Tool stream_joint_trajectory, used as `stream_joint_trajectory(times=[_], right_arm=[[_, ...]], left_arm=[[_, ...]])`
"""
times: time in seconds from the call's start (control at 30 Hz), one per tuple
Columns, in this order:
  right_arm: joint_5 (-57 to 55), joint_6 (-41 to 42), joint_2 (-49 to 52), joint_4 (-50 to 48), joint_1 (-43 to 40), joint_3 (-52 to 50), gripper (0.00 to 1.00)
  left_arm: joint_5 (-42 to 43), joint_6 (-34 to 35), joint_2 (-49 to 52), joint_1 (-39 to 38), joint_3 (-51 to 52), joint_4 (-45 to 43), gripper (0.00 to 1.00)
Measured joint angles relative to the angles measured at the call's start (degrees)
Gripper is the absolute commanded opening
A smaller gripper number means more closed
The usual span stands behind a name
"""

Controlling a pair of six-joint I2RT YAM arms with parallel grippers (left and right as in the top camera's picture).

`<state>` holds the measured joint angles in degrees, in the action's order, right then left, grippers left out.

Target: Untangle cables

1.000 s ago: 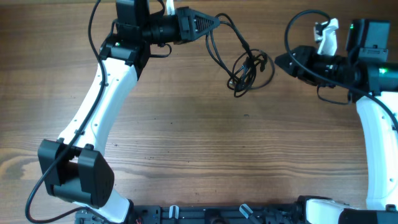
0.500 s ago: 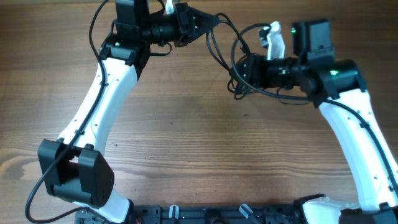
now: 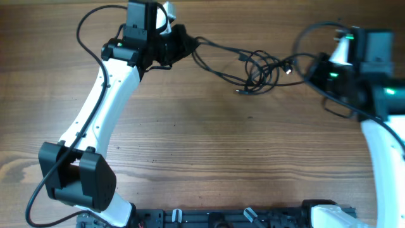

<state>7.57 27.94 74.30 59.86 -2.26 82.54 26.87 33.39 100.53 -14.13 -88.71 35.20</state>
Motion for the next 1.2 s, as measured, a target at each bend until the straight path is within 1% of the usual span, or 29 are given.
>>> stream_joint_trajectory(times=[0.13,0.17,0.23,0.27,0.33,0.43,0.47,0.57,0.6,0.67,0.7,0.8,0.87,0.9,0.97,1.0,1.07,1.13,1.2], right_arm=[[6.08,-3.85,-1.25,2.75,-9.29,0.0,0.04],[8.92,-5.31,-1.25,3.19,-11.8,0.0,0.04],[12.5,-7.39,-1.25,3.3,-13.55,0.0,0.04],[14.88,-9.05,-1.25,3.41,-14.19,0.0,0.04],[16.9,-10.67,-1.25,3.8,-14.38,0.0,0.04],[17.75,-12.17,-1.25,4.11,-14.45,0.0,0.04],[17.66,-12.22,-1.25,4.22,-14.45,0.0,0.04],[17.51,-11.96,-1.25,4.33,-14.56,0.0,0.04],[17.75,-11.78,-1.25,4.35,-14.56,0.0,0.05],[20.63,-12.83,-1.11,3.58,-13.75,0.0,0.05],[21.86,-13.16,-1.01,2.6,-12.57,0.0,0.05],[25.27,-12.92,-0.35,-2.51,-5.16,0.2,0.04],[25.79,-11.37,0.5,-4.61,0.42,3.15,0.05],[25.55,-10.64,1.2,-4.87,2.86,6.08,0.05],[24.65,-9.29,2.95,-4.31,6.88,14.4,0.05],[24.35,-8.5,4.2,-4.26,8.7,20.33,0.04],[24.33,-7.37,5.97,-2.51,9.86,29.92,0.05],[24.41,-6.43,7.98,-2.34,9.88,37.64,0.04],[24.79,-5.4,10.38,-3.45,9.88,45.29,0.05]], left_arm=[[-10.86,-1.75,0.0,0.0,0.0,5.62,0.06],[-14.47,-2.36,0.0,-0.02,0.0,6.91,0.12],[-17.68,-3.19,0.0,0.0,0.0,7.96,0.16],[-18.75,-3.45,0.0,0.0,0.0,8.33,0.23],[-20.15,-4.94,0.0,0.09,0.0,8.33,0.27],[-20.81,-6.08,0.0,0.42,0.0,8.35,0.47],[-21.03,-6.38,0.0,0.44,0.0,8.33,0.49],[-21.07,-6.78,0.0,0.44,0.0,8.33,0.5],[-21.0,-6.8,0.0,0.44,0.0,8.28,0.52],[-17.51,-8.61,0.0,0.46,0.0,6.69,0.57],[-15.91,-9.42,0.0,0.48,0.0,5.81,0.58],[-8.39,-11.52,0.0,0.48,0.0,2.45,0.62],[-3.02,-13.2,0.0,0.48,0.0,-0.02,0.71],[-1.64,-13.75,0.0,0.48,0.0,-0.57,0.74],[9.51,-17.99,0.0,0.55,0.0,-3.8,0.79],[14.88,-19.61,0.0,0.55,0.0,-4.83,0.8],[21.4,-21.4,0.0,0.48,0.0,-5.66,0.81],[25.22,-22.64,0.0,0.48,0.0,-5.86,0.82],[26.47,-23.47,0.0,0.48,0.0,-5.88,0.81]])
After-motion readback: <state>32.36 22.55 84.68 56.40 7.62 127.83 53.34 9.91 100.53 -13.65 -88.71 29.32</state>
